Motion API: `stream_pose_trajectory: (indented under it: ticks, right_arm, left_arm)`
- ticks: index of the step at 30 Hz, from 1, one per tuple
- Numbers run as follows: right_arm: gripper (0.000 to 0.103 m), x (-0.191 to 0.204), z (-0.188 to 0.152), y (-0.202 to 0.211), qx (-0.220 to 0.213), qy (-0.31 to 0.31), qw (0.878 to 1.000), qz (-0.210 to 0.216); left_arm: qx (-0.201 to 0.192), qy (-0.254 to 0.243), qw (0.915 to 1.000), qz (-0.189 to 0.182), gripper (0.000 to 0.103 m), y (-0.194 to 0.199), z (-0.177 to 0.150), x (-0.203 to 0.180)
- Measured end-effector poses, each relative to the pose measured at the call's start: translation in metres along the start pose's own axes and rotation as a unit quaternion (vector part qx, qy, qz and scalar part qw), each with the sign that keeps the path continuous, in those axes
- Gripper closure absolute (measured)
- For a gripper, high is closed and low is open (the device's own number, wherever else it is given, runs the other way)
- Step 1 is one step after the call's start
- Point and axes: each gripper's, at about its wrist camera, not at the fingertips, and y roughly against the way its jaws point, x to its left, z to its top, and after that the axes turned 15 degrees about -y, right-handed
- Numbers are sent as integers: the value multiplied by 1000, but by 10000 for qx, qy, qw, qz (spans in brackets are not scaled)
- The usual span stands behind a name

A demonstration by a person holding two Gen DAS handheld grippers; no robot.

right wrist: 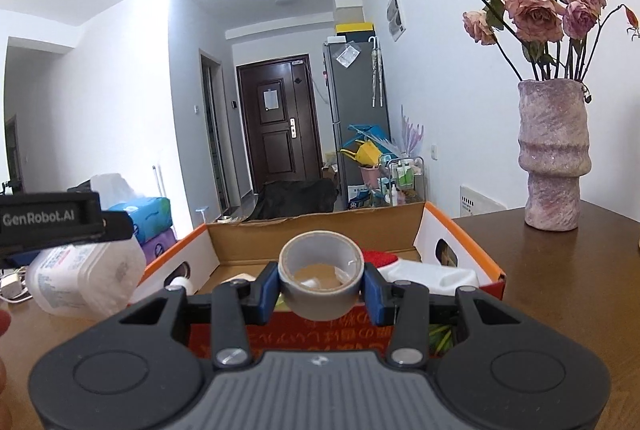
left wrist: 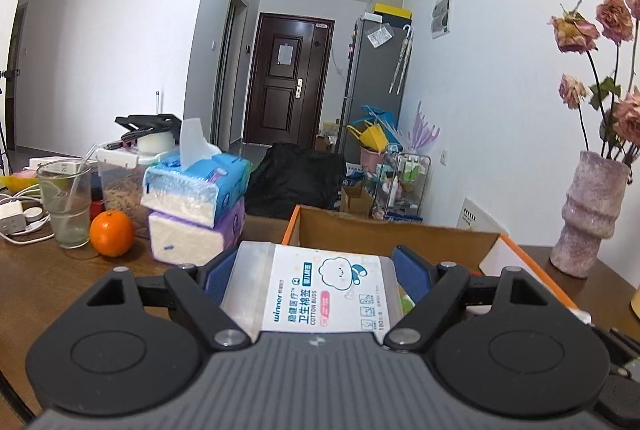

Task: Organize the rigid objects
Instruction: 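Carry the cotton swab box and tape roll with both tools into the box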

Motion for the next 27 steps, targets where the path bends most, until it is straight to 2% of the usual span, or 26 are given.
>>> stream_pose_trajectory:
  ticks: [16,27]
  right_arm:
    - [61,1,19,-59,-15,-51,10000,-57]
    - [61,5,26,-93,139,-4,9996,-234]
  left_arm:
    - [-62,35,9999,-91,20,-63,24,-6]
    - [85,-143,9997,-160,20,-105,30,-16]
